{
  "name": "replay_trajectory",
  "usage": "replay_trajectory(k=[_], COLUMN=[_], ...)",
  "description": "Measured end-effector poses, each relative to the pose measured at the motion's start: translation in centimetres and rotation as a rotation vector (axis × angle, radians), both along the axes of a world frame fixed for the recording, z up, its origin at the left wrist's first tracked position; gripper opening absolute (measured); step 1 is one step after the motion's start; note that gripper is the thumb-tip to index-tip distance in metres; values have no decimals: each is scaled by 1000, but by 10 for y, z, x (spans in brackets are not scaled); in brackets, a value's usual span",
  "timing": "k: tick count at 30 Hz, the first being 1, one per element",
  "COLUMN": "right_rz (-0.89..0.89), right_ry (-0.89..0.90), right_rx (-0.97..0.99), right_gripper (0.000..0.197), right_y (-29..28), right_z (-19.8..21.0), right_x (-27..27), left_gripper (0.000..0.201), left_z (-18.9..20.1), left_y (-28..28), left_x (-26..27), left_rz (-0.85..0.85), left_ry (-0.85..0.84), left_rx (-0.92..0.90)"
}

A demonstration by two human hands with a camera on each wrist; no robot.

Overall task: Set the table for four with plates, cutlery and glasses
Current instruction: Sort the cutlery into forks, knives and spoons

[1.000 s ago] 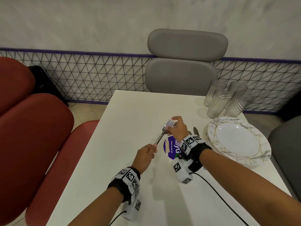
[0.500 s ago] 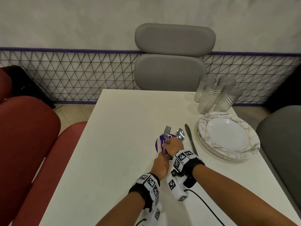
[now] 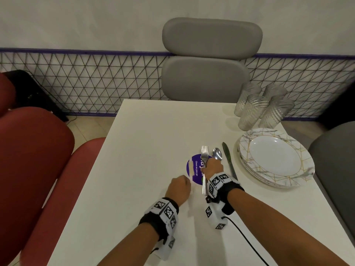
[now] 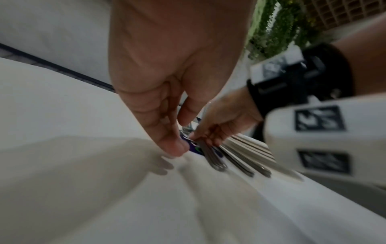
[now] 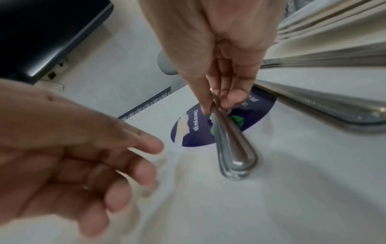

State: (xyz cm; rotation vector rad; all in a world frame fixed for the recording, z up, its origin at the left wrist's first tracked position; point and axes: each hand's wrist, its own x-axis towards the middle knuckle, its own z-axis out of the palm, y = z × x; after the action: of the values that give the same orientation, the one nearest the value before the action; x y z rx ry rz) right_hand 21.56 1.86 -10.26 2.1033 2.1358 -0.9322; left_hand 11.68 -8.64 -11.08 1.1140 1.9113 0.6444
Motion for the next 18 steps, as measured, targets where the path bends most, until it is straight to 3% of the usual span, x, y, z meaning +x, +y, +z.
replay_trajectory(k=[8,18], right_rz=[-27,42], right_ry=[85,47], right_rx=[48,140], right_gripper=[34,28], right_y=[-15,-31], right_z=[-15,-17], right_x=[10,9], left_gripper=[22,21], left_z=[21,25], left_y=[-4,-12], left_x=[-40,-44], left_rz=[207,260], left_ry=[-119,-185], left_rx=[72,121])
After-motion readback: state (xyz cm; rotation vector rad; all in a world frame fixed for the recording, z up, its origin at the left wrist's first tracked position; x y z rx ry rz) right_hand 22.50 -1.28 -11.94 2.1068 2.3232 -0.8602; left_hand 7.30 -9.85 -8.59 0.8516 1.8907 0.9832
